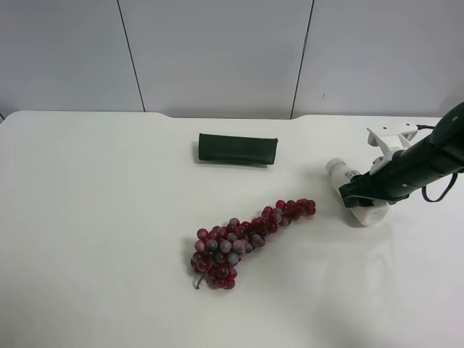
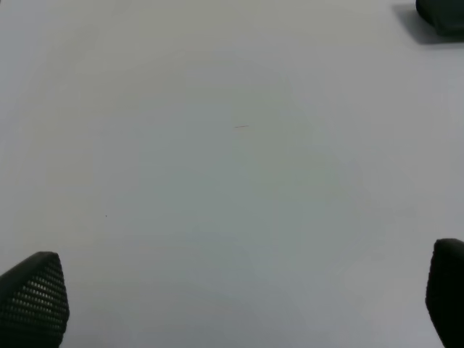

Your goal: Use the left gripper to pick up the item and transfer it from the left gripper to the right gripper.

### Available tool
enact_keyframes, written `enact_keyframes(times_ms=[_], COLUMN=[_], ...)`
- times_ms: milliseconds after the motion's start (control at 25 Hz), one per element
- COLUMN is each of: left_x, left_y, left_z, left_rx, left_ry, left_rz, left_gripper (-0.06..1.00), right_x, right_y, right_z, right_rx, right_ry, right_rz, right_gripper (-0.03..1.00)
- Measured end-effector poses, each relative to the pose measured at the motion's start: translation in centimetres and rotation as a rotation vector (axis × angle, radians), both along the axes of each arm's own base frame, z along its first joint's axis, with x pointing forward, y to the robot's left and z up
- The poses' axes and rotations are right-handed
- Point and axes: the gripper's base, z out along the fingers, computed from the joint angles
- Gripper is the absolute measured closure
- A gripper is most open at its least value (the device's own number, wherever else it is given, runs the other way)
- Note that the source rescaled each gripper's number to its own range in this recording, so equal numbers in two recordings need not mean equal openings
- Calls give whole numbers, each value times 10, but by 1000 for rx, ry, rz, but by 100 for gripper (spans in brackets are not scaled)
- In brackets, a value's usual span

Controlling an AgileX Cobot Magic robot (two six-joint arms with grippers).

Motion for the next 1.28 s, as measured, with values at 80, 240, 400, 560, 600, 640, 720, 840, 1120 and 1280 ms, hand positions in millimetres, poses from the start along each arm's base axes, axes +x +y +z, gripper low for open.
enact_keyframes(times_ms=[80,240,400,560,600,640,720,840,1120,1280], left_x=[0,0,0,0,0,0,0,0,0,0], left_y=[0,0,0,0,0,0,0,0,0,0], left_z=[0,0,0,0,0,0,0,0,0,0], left_rx=[0,0,-1,-1,-1,-1,-1,0,0,0], left_ry=[0,0,0,0,0,0,0,0,0,0], left_rz=[0,0,0,0,0,0,0,0,0,0], left_gripper=[-6,-6,-6,-6,-6,-6,-6,-6,-6,-6], right_x=[0,0,0,0,0,0,-1,-3,-14,-24], right_y=[0,0,0,0,0,1,1,2,7,7], right_z=[0,0,0,0,0,0,2,11,49,70], right_rx=[1,2,3,5,5,7,12,24,75,83], right_ry=[2,4,6,3,4,6,7,-5,-54,-73], right_rz=[1,1,2,-2,-1,0,3,12,31,28], right_gripper=[97,97,92,16,8,3,-1,-3,-3,-3])
